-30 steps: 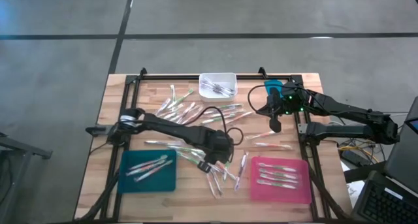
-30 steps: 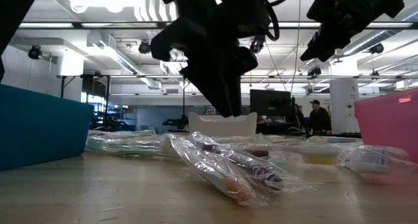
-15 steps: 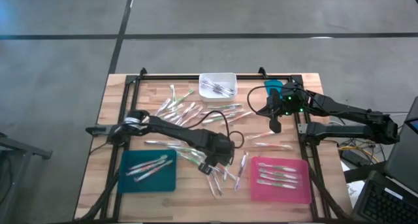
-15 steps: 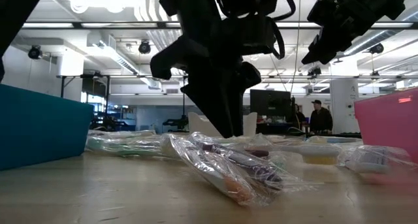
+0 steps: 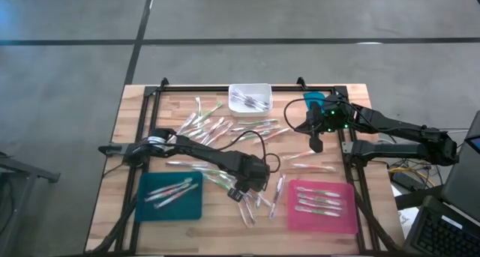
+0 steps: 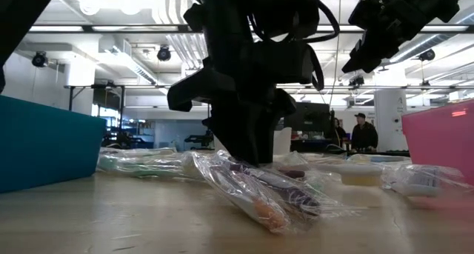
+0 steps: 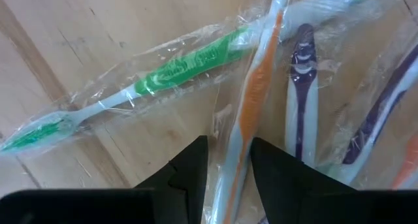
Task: Pick & Place Toothbrushes
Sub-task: Put the orange toothbrush into the blue bin
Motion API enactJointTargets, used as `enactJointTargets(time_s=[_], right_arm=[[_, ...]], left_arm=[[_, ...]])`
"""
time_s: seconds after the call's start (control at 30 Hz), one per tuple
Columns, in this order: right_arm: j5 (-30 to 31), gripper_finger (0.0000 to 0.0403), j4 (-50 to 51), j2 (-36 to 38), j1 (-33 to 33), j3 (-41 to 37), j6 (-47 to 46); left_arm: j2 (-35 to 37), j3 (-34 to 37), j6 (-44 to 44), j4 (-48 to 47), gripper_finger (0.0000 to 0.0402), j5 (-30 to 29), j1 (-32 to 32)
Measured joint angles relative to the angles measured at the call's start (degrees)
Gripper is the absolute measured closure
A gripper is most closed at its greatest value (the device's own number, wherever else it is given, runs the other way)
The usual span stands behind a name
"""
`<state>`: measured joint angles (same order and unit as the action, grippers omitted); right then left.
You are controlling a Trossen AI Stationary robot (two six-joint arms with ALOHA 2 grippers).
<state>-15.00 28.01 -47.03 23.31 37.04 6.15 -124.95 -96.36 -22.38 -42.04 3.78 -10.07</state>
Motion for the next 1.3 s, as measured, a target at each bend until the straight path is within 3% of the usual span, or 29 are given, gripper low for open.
enactJointTargets(time_s=[0.13, 0.47, 0.73, 1.0, 1.3], right_arm=[[0.0, 0.0394, 0.0, 0.0, 0.0, 0.0, 0.0], [0.0, 0.0394, 0.0, 0.0, 0.0, 0.0, 0.0], [0.0, 0.0394, 0.0, 0.0, 0.0, 0.0, -0.2], [0.0, 0.0394, -0.1, 0.0, 0.0, 0.0, 0.0], [0.0, 0.0394, -0.1, 0.0, 0.0, 0.0, -0.2]], left_arm=[[0.0, 0.0, -1.1, 0.0, 0.029, 0.0, 0.0], [0.1, 0.0, -3.1, 0.4, 0.0369, -0.1, 0.0], [2.6, -0.3, -4.6, -3.6, 0.0364, -0.8, 0.0], [13.3, -1.4, 0.5, -8.4, 0.0377, -1.3, 0.8], [30.6, 4.7, 13.5, -9.4, 0.0377, -4.0, 0.4]])
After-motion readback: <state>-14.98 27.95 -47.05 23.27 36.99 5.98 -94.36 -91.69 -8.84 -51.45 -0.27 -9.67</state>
